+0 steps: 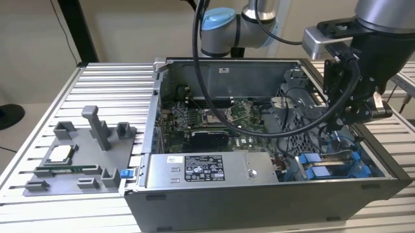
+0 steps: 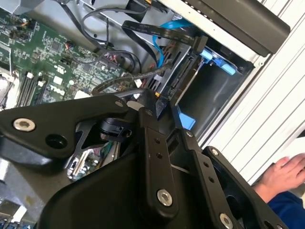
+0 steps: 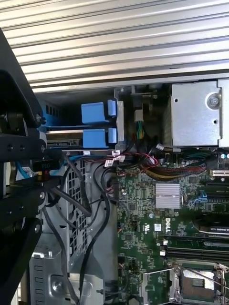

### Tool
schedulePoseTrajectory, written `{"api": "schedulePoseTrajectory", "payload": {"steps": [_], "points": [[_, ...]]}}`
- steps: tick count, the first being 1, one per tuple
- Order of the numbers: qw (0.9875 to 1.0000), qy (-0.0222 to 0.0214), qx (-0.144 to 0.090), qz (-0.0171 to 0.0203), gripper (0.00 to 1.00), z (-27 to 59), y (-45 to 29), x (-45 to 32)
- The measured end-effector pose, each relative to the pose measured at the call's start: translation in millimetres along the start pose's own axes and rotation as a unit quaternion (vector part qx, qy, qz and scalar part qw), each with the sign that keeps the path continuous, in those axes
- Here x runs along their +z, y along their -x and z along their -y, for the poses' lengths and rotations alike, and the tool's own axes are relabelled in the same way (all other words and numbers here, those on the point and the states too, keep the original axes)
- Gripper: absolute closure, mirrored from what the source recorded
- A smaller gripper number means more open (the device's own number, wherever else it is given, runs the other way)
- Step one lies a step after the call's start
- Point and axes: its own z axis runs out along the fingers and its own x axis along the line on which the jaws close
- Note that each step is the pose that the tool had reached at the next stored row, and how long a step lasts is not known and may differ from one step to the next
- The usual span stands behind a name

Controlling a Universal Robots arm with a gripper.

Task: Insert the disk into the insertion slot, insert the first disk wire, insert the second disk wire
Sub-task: 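Insert the first disk wire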

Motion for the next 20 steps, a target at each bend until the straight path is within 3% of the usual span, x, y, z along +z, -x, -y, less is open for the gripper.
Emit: {"api": "schedulePoseTrajectory", "payload": {"steps": [4, 5, 10, 20], "points": [[1.0000, -0.0001, 0.000, 0.0005, 0.00, 0.0, 0.0, 0.3], [1.0000, -0.0001, 0.000, 0.0006, 1.00, 0.0, 0.0, 0.4], [1.0000, 0.0010, 0.001, 0.0004, 1.00, 0.6, -1.2, 0.5], [0.9994, 0.0333, 0.003, -0.0013, 1.00, 14.6, -12.1, 6.3]]}}
